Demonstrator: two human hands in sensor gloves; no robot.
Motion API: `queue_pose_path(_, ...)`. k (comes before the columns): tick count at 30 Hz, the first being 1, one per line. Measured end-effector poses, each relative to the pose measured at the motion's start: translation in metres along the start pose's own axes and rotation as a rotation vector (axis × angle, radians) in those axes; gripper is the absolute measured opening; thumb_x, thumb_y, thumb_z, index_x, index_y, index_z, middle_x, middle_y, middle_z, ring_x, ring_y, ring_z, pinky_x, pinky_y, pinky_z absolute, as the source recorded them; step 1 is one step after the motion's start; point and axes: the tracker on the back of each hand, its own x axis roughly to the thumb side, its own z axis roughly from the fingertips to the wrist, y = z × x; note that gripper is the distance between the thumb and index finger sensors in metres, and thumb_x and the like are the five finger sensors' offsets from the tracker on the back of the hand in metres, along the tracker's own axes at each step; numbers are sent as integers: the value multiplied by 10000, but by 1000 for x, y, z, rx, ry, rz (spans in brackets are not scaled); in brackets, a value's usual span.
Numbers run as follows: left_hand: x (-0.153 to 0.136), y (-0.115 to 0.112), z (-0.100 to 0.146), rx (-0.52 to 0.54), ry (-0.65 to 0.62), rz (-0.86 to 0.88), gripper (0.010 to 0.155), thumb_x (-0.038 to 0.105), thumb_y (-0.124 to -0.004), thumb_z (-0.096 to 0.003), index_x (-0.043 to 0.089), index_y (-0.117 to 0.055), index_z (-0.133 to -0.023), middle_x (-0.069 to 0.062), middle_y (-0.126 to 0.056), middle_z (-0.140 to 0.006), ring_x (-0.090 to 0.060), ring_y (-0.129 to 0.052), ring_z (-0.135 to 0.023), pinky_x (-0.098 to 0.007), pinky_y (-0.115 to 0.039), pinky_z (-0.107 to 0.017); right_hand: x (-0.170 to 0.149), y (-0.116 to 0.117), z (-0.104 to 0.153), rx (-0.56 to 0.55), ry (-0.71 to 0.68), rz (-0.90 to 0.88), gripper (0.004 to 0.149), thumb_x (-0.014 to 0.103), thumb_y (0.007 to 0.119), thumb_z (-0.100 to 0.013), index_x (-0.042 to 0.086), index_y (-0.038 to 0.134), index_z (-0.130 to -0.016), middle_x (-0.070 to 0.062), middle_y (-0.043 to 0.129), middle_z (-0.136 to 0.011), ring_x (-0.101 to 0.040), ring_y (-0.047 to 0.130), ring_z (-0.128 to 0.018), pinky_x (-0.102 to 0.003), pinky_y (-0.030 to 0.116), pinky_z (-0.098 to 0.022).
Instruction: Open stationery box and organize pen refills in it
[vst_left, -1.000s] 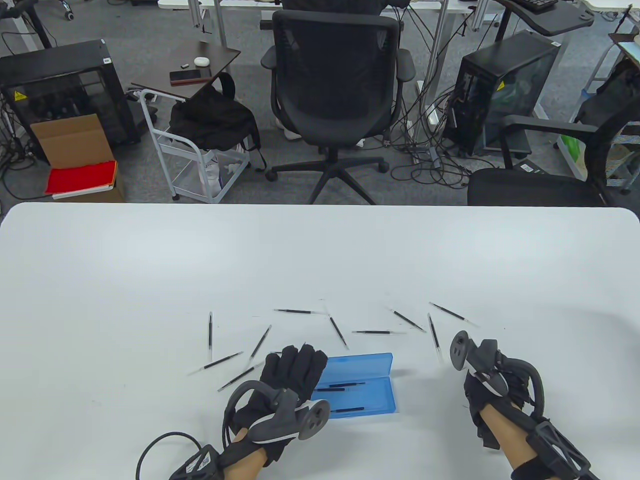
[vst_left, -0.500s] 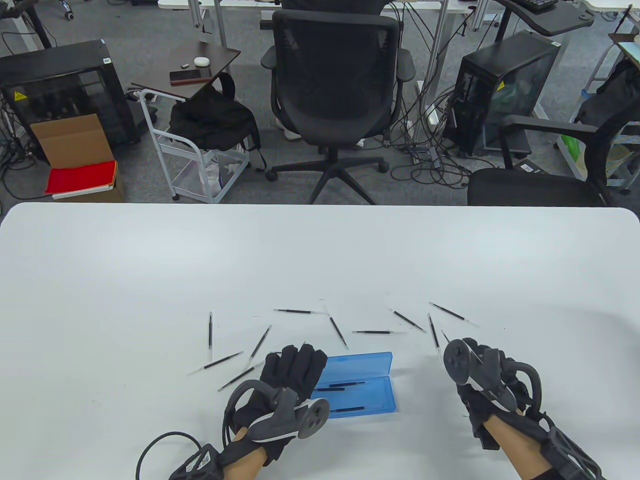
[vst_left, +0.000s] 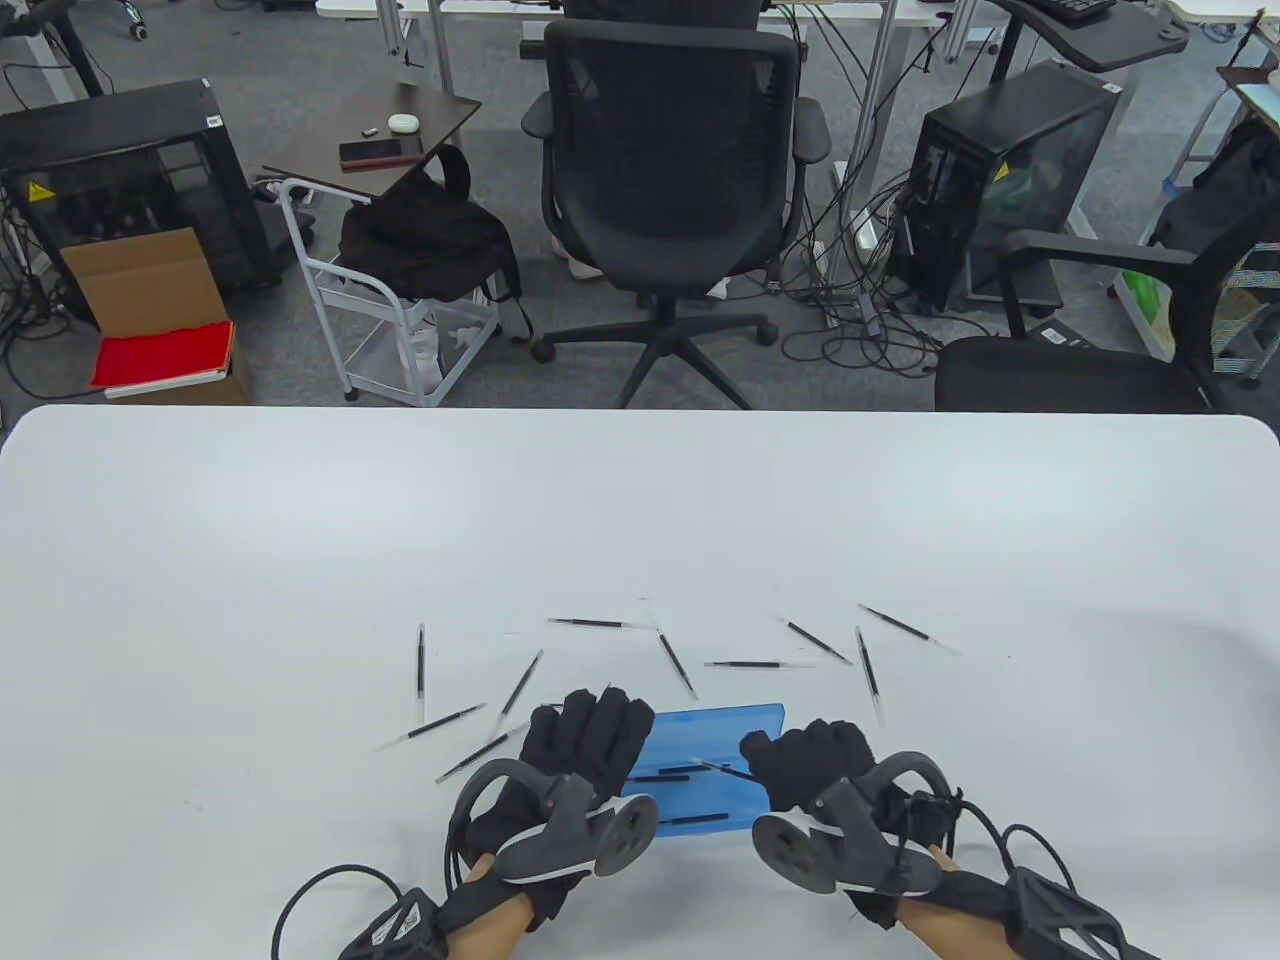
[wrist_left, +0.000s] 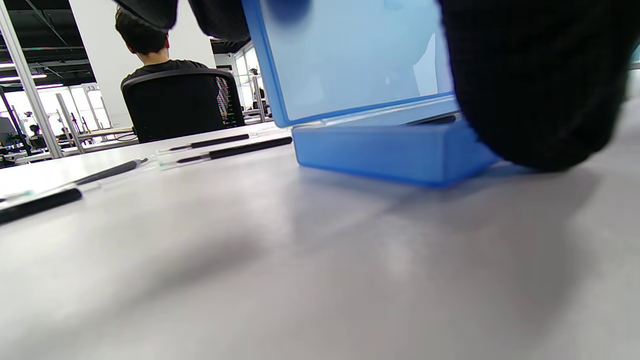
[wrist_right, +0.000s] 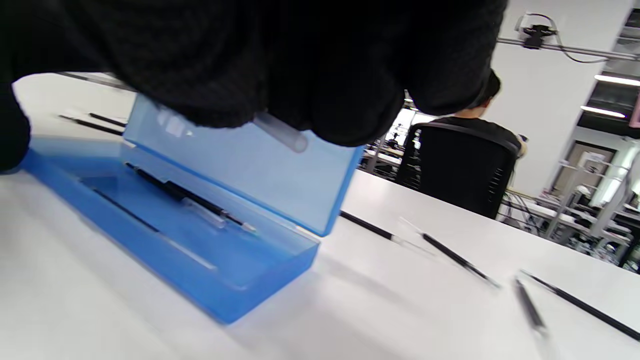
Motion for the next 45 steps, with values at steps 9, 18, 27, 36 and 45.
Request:
queue_pose_path(9,0,0,0,0,-1,0,1225,638,-870,-317,155,-117,-1153,-172,-209,-1259,-494,-414,-1138,-656,-466,-802,33,28,-27,48,-163,118,624,315,896,-446,172,698,-1020,-29,976,-787,-268,998,-680,-564,794,-665)
queue_pose_path(18,-1,-1,0,3,-6,7,1223,635,-871,-319,156,-115,-1153,-171,-205,-1259,-495,-410,-1138,-657,-463,-803,38,38,-33,55,-161,97,622,315,884,-456,192,684,-1032,-23,965,-817,-268,987,-710,-557,782,-675)
queue_pose_path(27,0,0,0,4,-1,0,1224,635,-871,-320,154,-113,-1152,-172,-206,-1259,-496,-413,-1137,-657,-466,-802,26,7,-24,-22,-102,-4,605,323,885,-455,188,711,-1017,-22,982,-791,-263,1004,-681,-552,800,-653)
queue_pose_path(36,0,0,1,5,-1,-3,1221,634,-871,-321,155,-115,-1152,-172,-207,-1258,-495,-414,-1137,-655,-469,-802,-43,-44,-23,-51,274,-181,615,338,867,-480,151,701,-1041,-75,975,-823,-311,991,-699,-579,777,-653)
queue_pose_path(45,0,0,1,4,-2,-4,1222,636,-870,-322,154,-113,-1152,-173,-207,-1258,-495,-414,-1137,-655,-468,-802,-126,-9,-38,107,657,-238,638,342,872,-485,121,684,-1054,-105,961,-842,-337,981,-709,-596,767,-645)
